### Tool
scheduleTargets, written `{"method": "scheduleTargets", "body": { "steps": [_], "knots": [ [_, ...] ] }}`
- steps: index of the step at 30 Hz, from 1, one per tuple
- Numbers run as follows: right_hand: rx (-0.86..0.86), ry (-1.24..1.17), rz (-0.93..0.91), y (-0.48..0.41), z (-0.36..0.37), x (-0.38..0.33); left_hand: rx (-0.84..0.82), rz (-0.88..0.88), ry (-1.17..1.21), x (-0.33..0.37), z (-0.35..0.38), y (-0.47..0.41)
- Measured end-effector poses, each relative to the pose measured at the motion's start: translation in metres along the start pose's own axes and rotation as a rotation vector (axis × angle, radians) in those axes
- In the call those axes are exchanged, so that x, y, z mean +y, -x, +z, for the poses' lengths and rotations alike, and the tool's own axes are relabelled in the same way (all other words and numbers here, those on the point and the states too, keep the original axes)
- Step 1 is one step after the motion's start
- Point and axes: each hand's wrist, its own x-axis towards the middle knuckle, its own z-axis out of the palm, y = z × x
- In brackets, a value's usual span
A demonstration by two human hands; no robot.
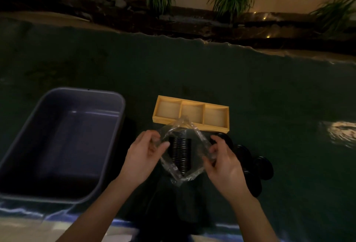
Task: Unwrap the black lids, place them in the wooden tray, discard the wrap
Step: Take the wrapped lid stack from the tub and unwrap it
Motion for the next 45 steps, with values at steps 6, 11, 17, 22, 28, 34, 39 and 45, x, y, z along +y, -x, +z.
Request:
{"method": "scheduleTargets", "body": {
  "steps": [6, 11, 17, 22, 28, 34, 39, 45],
  "knots": [
    [0.107, 0.032, -0.367, -0.006, -0.01, -0.041, -0.099, 0.069, -0.024, 0.005, 0.008, 0.012],
    [-0.525, 0.398, -0.247, -0.039, 0.042, -0.056, -0.091, 0.046, -0.034, 0.008, 0.011, 0.014],
    [-0.771, 0.763, -0.255, -0.056, 0.103, -0.028, -0.095, 0.015, -0.015, 0.006, 0.017, 0.018],
    [-0.76, 0.793, -0.301, -0.064, 0.115, -0.012, -0.087, -0.018, -0.001, 0.008, 0.023, 0.019],
    [-0.722, 0.625, -0.223, -0.077, 0.116, -0.007, -0.082, -0.035, 0.009, 0.011, 0.022, 0.019],
    [-0.672, 0.78, -0.301, -0.077, 0.124, -0.006, -0.091, -0.038, 0.011, 0.013, 0.022, 0.018],
    [-0.585, 0.722, -0.282, -0.076, 0.132, 0.0, -0.095, -0.04, 0.02, 0.014, 0.021, 0.02],
    [-0.522, 0.594, -0.2, -0.074, 0.141, 0.002, -0.022, -0.059, 0.026, 0.015, 0.022, 0.02]
  ]
}}
